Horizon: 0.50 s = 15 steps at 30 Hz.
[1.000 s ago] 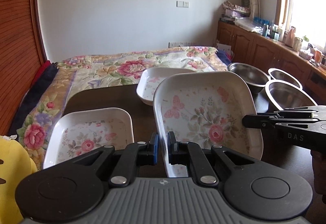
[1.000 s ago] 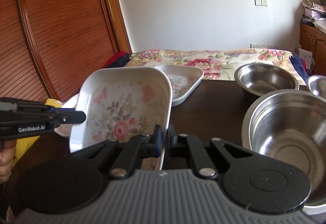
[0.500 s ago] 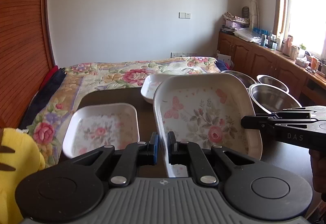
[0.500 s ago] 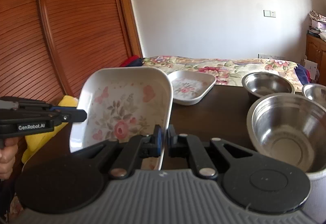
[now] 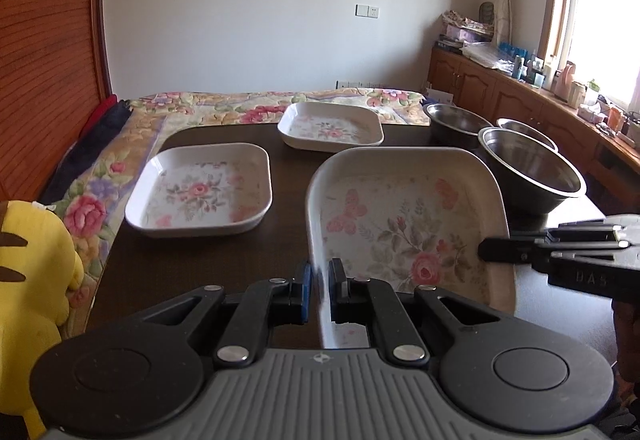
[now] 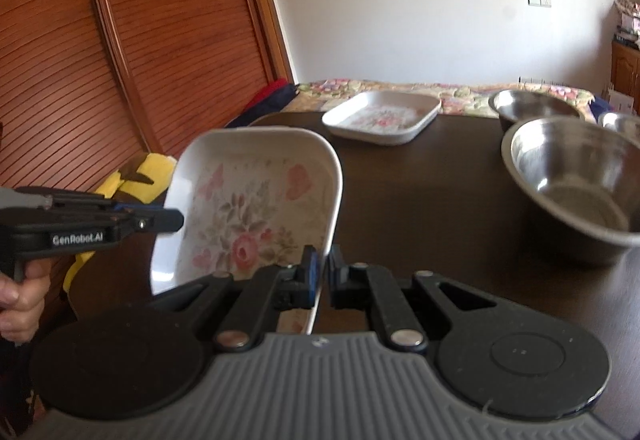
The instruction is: Organize plates and bowls
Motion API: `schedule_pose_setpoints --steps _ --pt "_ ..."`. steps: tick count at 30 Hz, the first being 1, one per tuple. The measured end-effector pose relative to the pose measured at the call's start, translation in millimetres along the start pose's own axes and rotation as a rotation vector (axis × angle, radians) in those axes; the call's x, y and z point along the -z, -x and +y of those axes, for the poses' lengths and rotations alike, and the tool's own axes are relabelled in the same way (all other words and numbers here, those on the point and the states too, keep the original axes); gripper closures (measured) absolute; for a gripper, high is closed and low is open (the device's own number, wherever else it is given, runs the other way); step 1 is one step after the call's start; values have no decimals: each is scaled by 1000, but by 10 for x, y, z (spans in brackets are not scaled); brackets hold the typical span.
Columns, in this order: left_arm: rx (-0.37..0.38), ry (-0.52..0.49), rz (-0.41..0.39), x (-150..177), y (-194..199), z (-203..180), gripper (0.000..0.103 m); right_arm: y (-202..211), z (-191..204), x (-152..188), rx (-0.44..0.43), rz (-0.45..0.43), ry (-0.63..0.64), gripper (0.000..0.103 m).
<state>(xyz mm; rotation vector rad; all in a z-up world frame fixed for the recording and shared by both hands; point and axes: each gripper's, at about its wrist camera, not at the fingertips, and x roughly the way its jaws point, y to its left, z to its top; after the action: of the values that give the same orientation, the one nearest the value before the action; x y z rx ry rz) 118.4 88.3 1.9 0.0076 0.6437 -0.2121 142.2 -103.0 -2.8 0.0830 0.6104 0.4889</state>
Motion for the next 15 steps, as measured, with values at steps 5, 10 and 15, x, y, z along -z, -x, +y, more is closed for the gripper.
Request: schedule_pose_setpoints --steps 5,10,15 --pt "3 -2 26 31 -97 -17 94 -10 12 75 6 16 -2 94" --pt "12 0 44 52 -188 -2 94 -60 -26 108 17 32 -13 93" --pt "5 4 63 102 -272 2 94 -102 -34 150 21 48 -19 91"
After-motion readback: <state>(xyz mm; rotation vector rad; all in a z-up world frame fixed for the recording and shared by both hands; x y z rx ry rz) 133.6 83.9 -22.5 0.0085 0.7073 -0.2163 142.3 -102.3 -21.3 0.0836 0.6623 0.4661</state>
